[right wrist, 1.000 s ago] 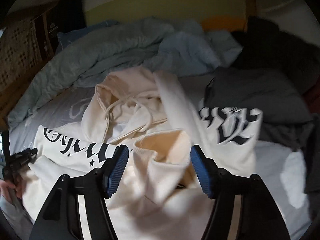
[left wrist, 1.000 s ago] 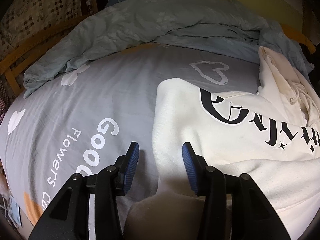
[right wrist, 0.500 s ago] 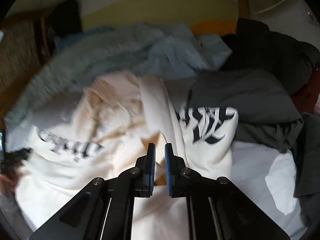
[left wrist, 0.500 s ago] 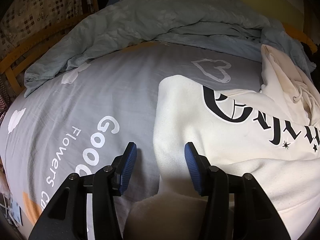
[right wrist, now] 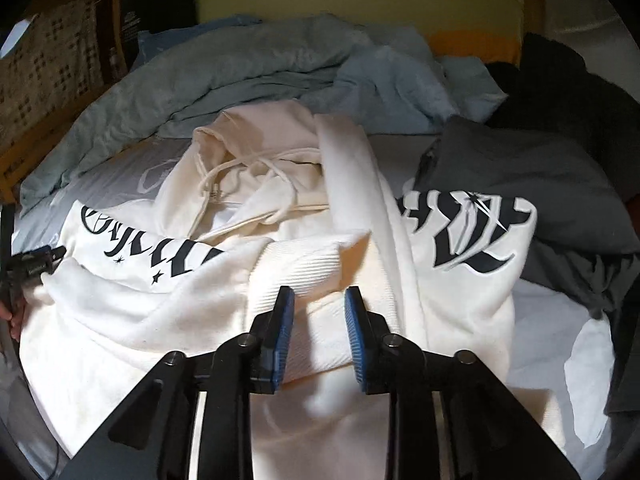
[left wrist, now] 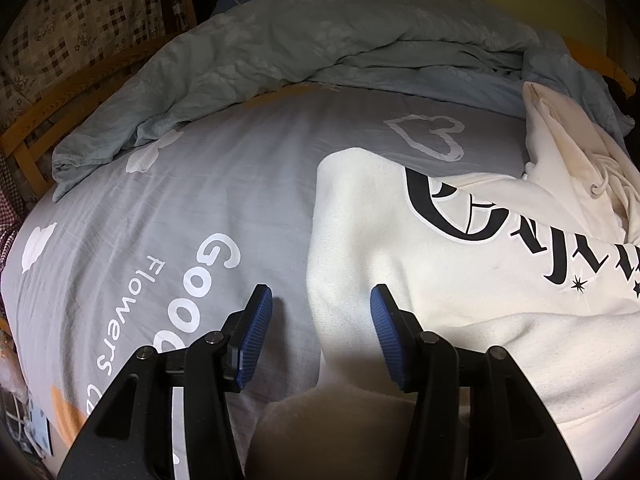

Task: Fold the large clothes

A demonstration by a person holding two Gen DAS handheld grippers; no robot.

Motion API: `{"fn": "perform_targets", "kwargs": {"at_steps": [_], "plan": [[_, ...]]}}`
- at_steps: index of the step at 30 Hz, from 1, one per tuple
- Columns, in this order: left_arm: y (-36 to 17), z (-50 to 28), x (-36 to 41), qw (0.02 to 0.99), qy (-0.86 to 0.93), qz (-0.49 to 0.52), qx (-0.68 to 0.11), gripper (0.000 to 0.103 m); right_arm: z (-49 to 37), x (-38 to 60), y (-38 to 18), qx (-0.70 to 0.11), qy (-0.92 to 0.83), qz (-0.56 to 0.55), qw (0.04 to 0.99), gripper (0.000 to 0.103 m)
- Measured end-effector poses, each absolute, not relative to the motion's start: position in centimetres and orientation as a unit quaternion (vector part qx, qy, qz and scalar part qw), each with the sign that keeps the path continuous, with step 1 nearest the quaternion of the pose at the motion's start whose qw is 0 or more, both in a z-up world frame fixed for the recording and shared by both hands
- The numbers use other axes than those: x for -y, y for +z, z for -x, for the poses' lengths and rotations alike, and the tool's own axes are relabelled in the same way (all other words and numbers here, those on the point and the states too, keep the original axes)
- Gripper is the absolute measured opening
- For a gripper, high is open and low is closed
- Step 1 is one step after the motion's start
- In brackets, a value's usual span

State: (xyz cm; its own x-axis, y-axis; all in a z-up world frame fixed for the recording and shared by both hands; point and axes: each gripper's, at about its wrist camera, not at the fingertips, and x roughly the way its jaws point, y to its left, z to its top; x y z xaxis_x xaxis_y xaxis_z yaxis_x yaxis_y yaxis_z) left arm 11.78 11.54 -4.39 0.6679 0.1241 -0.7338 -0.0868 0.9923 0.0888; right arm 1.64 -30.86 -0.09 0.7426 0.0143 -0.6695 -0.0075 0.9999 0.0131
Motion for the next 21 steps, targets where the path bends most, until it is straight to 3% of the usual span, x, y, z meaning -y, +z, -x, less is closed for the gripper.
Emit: {"fn": "perform_targets", "kwargs": {"at_steps": [2, 5, 7, 8, 9, 16, 21], "plan": [[-4.4, -11.8, -11.5, 0.913, 0.059, -0.023, -0.403, 0.05, -1.7, 30.6, 0.0, -0.351, 0.002, 0.004, 0.936, 0.068], [-4.4, -11.7, -11.5, 0.913, 0.059, -0.023, -0.403, 0.05, -1.8, 30.5, -0.3, -0.35, -0.004, 0.011, 0.937, 0.067], [-4.4, -11.7, -11.5, 0.913, 0.059, -0.025, -0.403, 0.05, -2.0, 30.6, -0.9, -0.365, -0.005, 0.015, 0.931, 0.046], [-4.4, -11.7, -11.6, 0.913, 0.059, -0.025, -0.403, 0.05, -2.1, 30.8, -1.2, -0.377, -0.004, 0.014, 0.926, 0.024], [-4.4, -11.7, -11.5, 0.913, 0.059, -0.024, -0.403, 0.05, -2.1, 30.9, -1.6, -0.385, -0.01, 0.011, 0.923, 0.016], [-4.5, -11.7, -11.5, 0.913, 0.06, -0.027, -0.403, 0.051, 1.8, 32.4, 0.7, -0.325, -0.028, -0.046, 0.944, 0.007], [-4.2, -11.5, -11.6, 0.914, 0.058, -0.049, -0.398, 0.055, 6.0, 33.8, 1.1, -0.308, -0.035, -0.109, 0.944, 0.006]]}}
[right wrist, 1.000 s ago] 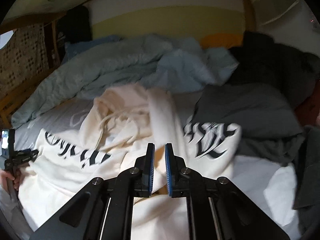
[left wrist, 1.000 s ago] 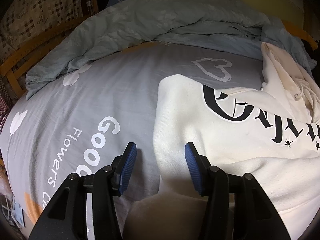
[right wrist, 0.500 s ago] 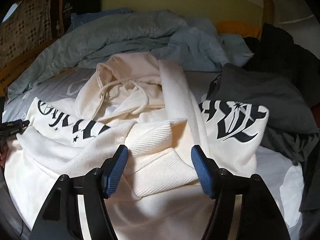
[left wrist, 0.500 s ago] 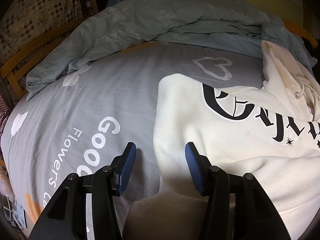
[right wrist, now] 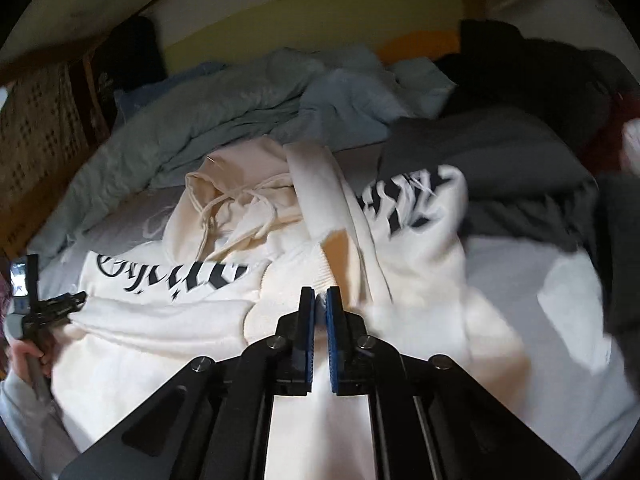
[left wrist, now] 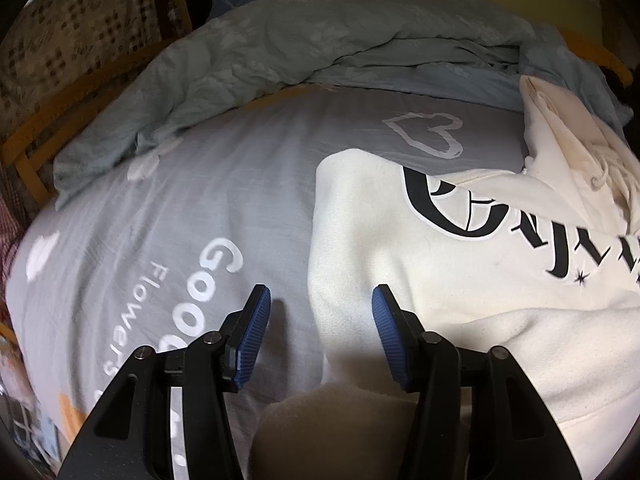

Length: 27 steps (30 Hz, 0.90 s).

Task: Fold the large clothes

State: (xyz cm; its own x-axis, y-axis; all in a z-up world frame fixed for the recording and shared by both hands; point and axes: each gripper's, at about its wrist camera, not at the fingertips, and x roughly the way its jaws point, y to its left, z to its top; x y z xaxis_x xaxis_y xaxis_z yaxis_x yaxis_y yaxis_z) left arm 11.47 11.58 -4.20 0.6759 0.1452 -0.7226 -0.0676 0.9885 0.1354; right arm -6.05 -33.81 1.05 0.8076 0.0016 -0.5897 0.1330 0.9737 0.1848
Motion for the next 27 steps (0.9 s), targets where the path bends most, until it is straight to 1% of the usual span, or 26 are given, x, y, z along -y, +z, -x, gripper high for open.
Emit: {"fn": "perform_targets", "kwargs": {"at_steps": [5, 9, 12, 13, 14, 15, 16, 17, 18, 19, 20, 21, 22, 23, 24, 25, 26, 27], "plan": [[-3.3, -10.7, -11.6, 0.921, 0.049, -0.057, -0.382, 0.053, 8.8, 33.3, -0.6, -0.335, -0.036, -0.097, 0.937, 0.006], [-1.6, -11.0, -11.7, 0.926, 0.036, -0.053, -0.373, 0.054, 9.3, 33.1, -1.1, -0.349, -0.04, -0.091, 0.932, 0.006], [-0.1, -12.8, -11.6, 0.929, 0.036, -0.039, -0.366, 0.056, 8.8, 33.3, -0.2, -0.332, -0.062, -0.099, 0.936, 0.007], [0.2, -13.6, -11.5, 0.929, 0.04, -0.049, -0.366, 0.06, 8.8, 33.4, 0.4, -0.326, -0.06, -0.099, 0.938, 0.008], [0.2, -14.4, -11.1, 0.926, 0.04, -0.061, -0.37, 0.064, 8.5, 33.3, 1.1, -0.319, -0.061, -0.096, 0.941, 0.015], [0.0, -15.6, -11.0, 0.92, 0.032, -0.072, -0.383, 0.066, 8.1, 33.2, 1.8, -0.314, -0.062, -0.09, 0.943, 0.033], [-0.7, -16.9, -10.8, 0.909, 0.015, -0.076, -0.409, 0.069, 7.5, 33.1, 2.4, -0.312, -0.06, -0.084, 0.944, 0.046], [-1.6, -18.1, -10.7, 0.895, -0.003, -0.073, -0.441, 0.069, 6.8, 33.0, 2.9, -0.311, -0.056, -0.081, 0.945, 0.072], [-2.9, -19.2, -10.7, 0.877, -0.021, -0.067, -0.475, 0.069, 5.9, 32.9, 3.2, -0.311, -0.05, -0.074, 0.946, 0.074], [-4.0, -19.8, -10.7, 0.868, -0.028, -0.062, -0.493, 0.07, 4.7, 32.8, 3.4, -0.318, -0.048, -0.065, 0.945, 0.074], [-4.8, -20.0, -10.7, 0.866, -0.027, -0.061, -0.496, 0.071, 3.3, 32.8, 3.2, -0.333, -0.049, -0.059, 0.94, 0.074], [-5.1, -20.0, -10.8, 0.867, -0.03, -0.062, -0.493, 0.071, 2.0, 32.8, 2.7, -0.354, -0.047, -0.057, 0.933, 0.065], [-5.0, -19.9, -10.8, 0.87, -0.036, -0.064, -0.487, 0.067, 0.1, 32.9, 1.6, -0.388, -0.043, -0.057, 0.919, 0.056], [-4.7, -19.7, -10.9, 0.872, -0.047, -0.063, -0.483, 0.047, -1.0, 33.1, 0.6, -0.412, -0.048, -0.056, 0.908, 0.036], [-4.6, -19.5, -10.9, 0.874, -0.062, -0.065, -0.478, 0.033, -2.0, 33.2, -0.5, -0.426, -0.055, -0.05, 0.902, 0.003], [-4.5, -19.3, -10.8, 0.878, -0.057, -0.083, -0.469, 0.019, -2.3, 33.1, -1.2, -0.416, -0.061, -0.034, 0.907, 0.003], [-4.3, -19.1, -10.7, 0.88, -0.06, -0.091, -0.463, 0.011, -2.3, 32.7, -1.2, -0.393, -0.069, -0.013, 0.917, 0.003], [-3.8, -18.9, -10.9, 0.885, -0.065, -0.083, -0.454, 0.011, -2.0, 32.3, -0.8, -0.365, -0.08, 0.008, 0.928, 0.003]]}}
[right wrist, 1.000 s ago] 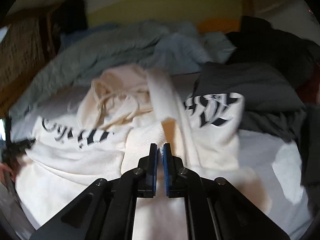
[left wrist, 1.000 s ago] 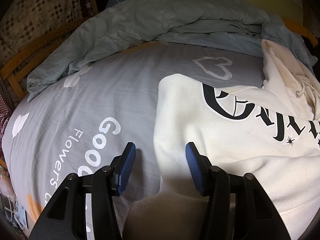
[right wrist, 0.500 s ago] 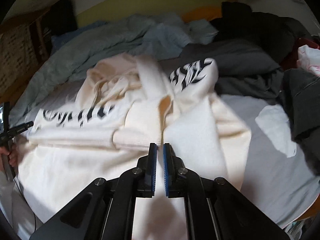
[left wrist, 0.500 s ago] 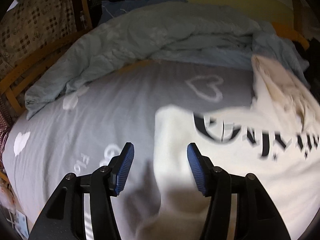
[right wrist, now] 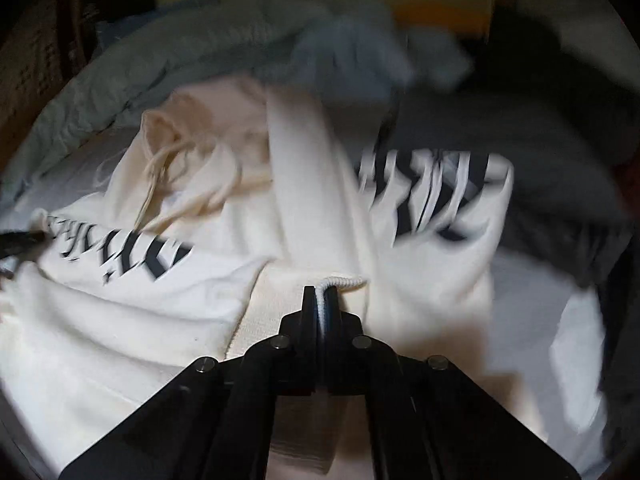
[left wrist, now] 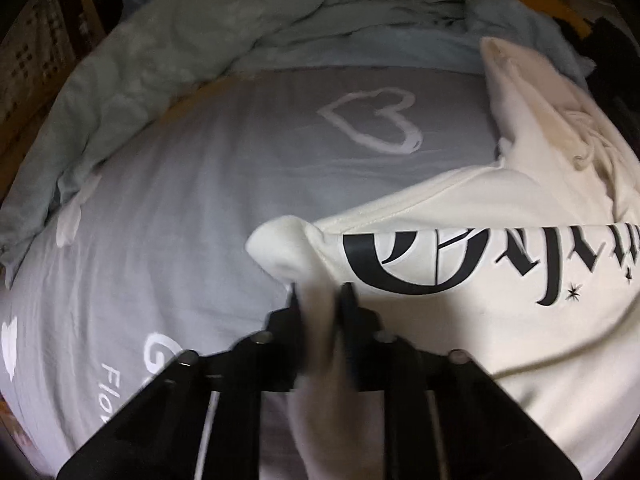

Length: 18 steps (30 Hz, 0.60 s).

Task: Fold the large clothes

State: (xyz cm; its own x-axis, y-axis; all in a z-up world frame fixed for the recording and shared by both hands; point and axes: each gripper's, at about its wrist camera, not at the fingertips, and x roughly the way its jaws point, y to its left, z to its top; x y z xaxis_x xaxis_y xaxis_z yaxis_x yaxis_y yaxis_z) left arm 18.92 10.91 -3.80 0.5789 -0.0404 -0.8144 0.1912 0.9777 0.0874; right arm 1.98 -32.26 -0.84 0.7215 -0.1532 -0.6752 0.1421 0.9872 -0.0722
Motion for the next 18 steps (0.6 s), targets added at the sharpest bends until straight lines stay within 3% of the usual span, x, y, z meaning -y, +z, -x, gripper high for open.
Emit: {"fn": "perform_targets", "kwargs": {"at_steps": [6, 9, 11, 15, 18], "plan": [[0.6, -16.8, -14.9, 0.93, -0.085, 0.049, -0.355, 0.01, -0.1, 28.6, 6.3, -0.182, -0.063, 0.083, 0.978, 0.003], [-0.6, -17.9, -16.2, 0.92, -0.052, 0.078, -0.38, 0.009, -0.9, 27.6, 8.4, -0.139, -0.068, 0.095, 0.983, 0.003], [-2.3, -18.9, -16.6, 0.906, -0.018, 0.091, -0.413, 0.008, -3.1, 27.7, 7.3, -0.168, -0.073, 0.085, 0.979, 0.003], [-4.1, -19.9, -17.4, 0.89, 0.005, 0.116, -0.44, 0.009, -9.0, 28.7, -0.1, -0.322, -0.091, 0.086, 0.939, 0.003], [-2.6, -19.2, -16.5, 0.904, 0.013, 0.073, -0.422, 0.018, -9.9, 29.4, -3.5, -0.37, -0.099, 0.079, 0.92, 0.003]]}}
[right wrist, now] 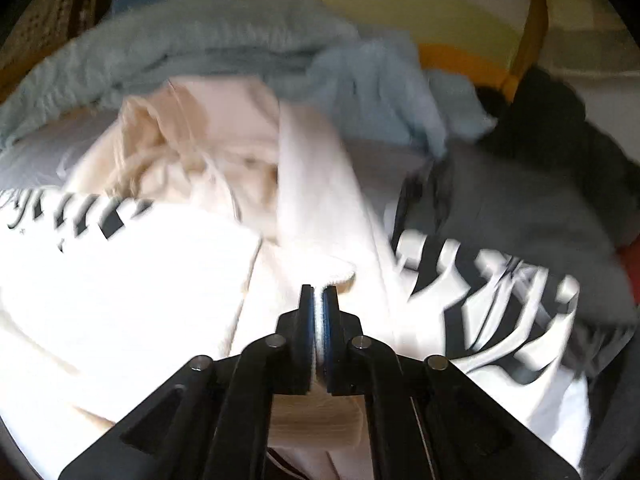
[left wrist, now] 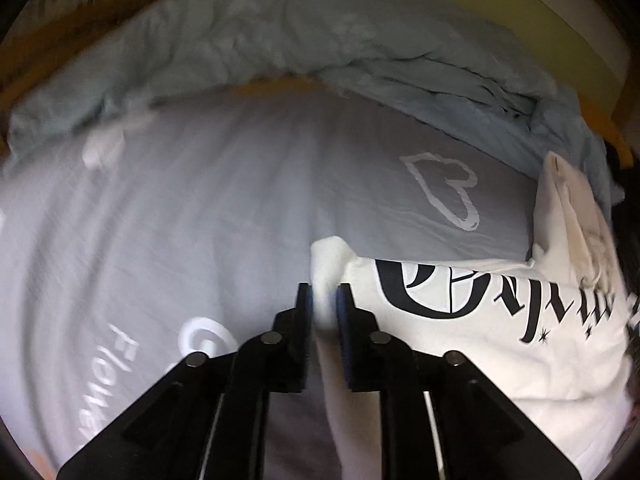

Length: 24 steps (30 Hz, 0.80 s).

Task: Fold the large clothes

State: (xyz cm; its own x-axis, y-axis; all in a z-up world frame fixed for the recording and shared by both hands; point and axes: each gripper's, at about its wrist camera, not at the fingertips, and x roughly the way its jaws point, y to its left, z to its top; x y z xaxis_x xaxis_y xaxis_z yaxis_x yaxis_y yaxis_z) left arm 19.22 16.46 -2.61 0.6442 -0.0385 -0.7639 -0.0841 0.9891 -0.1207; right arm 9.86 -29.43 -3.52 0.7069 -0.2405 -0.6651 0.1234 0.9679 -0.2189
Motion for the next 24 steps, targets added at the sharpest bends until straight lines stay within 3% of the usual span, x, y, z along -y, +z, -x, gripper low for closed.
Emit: {"fn": "perform_targets", "kwargs": {"at_steps": [1, 2, 5, 8, 13, 15, 16, 17, 20, 24], "plan": [[-2.1, -18.8, -16.1, 0.907, 0.019, 0.058, -0.417, 0.037, -9.5, 29.6, -2.9, -0.359, -0.099, 0.074, 0.925, 0.004], [-1.4, -18.2, -15.9, 0.909, 0.017, 0.05, -0.414, 0.061, -9.0, 29.8, -2.2, -0.349, -0.097, 0.067, 0.93, 0.014], [0.7, -15.3, -15.6, 0.921, -0.032, 0.048, -0.384, 0.069, -6.7, 31.0, 0.4, -0.312, -0.074, 0.018, 0.947, 0.07], [2.2, -12.2, -14.5, 0.931, -0.061, 0.004, -0.359, 0.079, -4.9, 31.3, 1.8, -0.304, -0.062, -0.007, 0.951, 0.07], [-0.9, -8.5, -13.3, 0.913, -0.076, -0.015, -0.401, 0.081, -1.1, 30.4, 2.3, -0.313, -0.027, -0.041, 0.948, 0.07], [-3.1, -8.0, -13.2, 0.895, -0.07, 0.006, -0.441, 0.065, 1.0, 29.9, 1.6, -0.314, -0.036, -0.028, 0.948, 0.07], [-3.3, -7.6, -13.1, 0.892, -0.089, 0.022, -0.443, 0.035, 1.7, 29.8, 1.4, -0.311, -0.048, -0.013, 0.949, 0.07], [-2.9, -7.2, -12.9, 0.895, -0.101, 0.03, -0.434, 0.02, 2.3, 29.7, 1.3, -0.306, -0.061, 0.003, 0.95, 0.07], [-0.5, -3.7, -12.0, 0.934, -0.085, -0.007, -0.346, 0.011, 3.1, 29.9, 1.3, -0.282, -0.125, 0.061, 0.949, 0.07], [2.3, 2.2, -12.8, 0.966, -0.128, 0.029, -0.222, 0.011, 4.7, 32.7, 2.6, -0.258, -0.166, 0.009, 0.952, 0.07]]}}
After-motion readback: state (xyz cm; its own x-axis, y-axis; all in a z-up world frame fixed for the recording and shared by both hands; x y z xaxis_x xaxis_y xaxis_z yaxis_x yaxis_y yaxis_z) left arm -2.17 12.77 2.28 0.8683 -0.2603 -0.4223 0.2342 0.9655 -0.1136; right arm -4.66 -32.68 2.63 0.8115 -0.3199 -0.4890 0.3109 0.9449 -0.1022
